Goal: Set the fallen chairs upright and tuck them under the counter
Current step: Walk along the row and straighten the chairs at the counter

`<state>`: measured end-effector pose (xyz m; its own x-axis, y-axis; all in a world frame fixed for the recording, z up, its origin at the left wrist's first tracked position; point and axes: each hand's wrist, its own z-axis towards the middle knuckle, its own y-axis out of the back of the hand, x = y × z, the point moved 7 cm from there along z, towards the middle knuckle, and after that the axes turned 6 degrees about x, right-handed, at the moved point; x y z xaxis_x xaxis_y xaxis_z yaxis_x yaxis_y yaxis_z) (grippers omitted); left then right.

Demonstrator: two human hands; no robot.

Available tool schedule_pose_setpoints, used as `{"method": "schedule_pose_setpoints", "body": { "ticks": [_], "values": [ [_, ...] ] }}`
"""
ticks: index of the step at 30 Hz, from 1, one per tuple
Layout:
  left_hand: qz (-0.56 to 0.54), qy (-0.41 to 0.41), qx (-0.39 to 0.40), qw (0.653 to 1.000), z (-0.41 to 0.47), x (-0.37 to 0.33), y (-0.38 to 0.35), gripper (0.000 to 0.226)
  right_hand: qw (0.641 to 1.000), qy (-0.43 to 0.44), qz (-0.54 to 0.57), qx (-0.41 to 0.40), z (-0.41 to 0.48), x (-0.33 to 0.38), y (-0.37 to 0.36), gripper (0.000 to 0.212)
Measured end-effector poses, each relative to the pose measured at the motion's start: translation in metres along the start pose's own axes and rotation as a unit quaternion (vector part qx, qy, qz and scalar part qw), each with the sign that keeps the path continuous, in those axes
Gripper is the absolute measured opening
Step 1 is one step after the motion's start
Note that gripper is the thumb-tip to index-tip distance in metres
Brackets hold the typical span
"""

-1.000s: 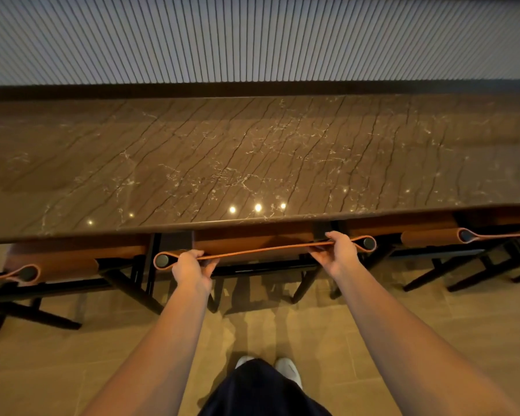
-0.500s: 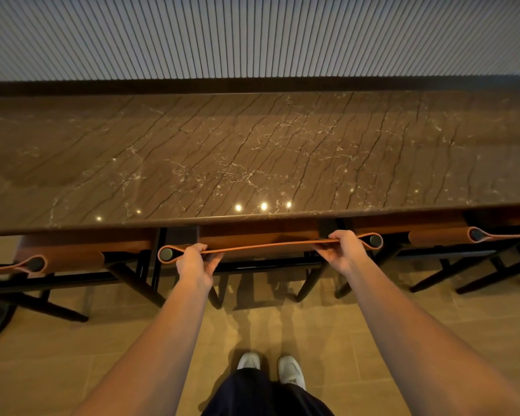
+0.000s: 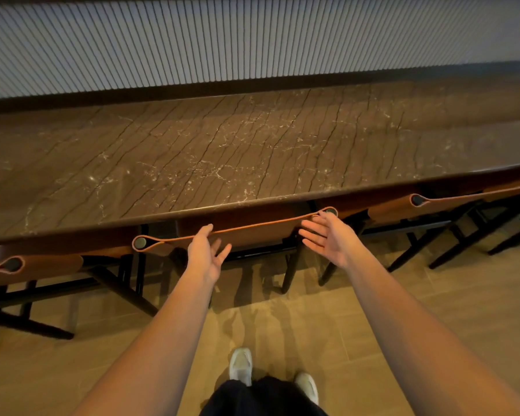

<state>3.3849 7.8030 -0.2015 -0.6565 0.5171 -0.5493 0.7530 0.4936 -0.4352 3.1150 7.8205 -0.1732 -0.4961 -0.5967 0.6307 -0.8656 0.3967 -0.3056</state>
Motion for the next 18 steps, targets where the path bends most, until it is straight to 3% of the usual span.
{"method": "schedule_pose_setpoints", "body": {
  "ticks": [2, 6, 18],
  "values": [
    [0.019, -0.001, 0.021, 1.000, -0.011, 0.016, -0.019, 0.044, 1.000, 0.009, -0.018, 0.010, -0.016, 0.004, 0.016, 0.036],
    [0.049, 0.014, 0.083, 0.995, -0.038, 0.063, -0.075, 0.040, 0.999, 0.023, -0.025, 0.033, -0.047, 0.011, 0.069, 0.035],
    [0.139, 0.072, 0.178, 0.972, -0.122, 0.263, -0.234, 0.048, 0.997, 0.062, 0.036, 0.016, -0.120, 0.049, 0.307, 0.033]
  ]
}}
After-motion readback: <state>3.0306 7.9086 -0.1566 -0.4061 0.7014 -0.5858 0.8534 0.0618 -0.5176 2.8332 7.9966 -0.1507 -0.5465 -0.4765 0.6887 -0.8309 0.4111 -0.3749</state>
